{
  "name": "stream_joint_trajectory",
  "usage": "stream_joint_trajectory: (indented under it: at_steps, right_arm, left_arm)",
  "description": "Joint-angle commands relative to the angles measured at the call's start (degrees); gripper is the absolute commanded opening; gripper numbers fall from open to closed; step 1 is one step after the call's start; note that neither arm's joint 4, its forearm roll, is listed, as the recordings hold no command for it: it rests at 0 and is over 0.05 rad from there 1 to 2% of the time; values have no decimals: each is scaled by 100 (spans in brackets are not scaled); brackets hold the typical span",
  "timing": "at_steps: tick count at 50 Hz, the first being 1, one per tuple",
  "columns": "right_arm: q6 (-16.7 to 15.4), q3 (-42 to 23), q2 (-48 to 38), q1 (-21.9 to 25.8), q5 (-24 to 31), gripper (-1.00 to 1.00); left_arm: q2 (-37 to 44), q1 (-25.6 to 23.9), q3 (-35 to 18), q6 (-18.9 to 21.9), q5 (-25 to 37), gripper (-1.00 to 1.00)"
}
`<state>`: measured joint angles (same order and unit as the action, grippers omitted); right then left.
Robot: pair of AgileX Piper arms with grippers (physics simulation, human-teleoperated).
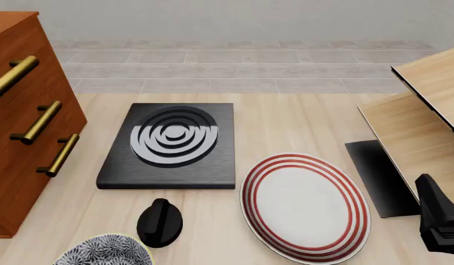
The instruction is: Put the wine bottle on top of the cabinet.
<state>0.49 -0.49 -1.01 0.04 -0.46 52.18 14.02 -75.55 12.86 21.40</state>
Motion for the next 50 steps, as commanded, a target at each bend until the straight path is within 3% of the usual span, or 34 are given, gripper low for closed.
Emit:
stream_joint_trajectory:
  at_steps: [1, 6, 18, 29, 50]
  right_arm:
    - [-2, 0, 0, -1, 0, 100]
    - [1, 0, -1, 1, -1, 100]
    - [0, 0, 2, -1, 1, 100]
    - [0, 0, -1, 0, 0, 100]
    - [0, 0, -1, 0, 0, 100]
  left_arm:
    - [53, 226, 31, 90, -167, -100]
    - [91, 279, 72, -97, -295, -100]
    - [277, 371, 143, -122, -566, -100]
    - [714, 362, -276, -436, -628, -100]
    - [1083, 574, -341, -447, -924, -100]
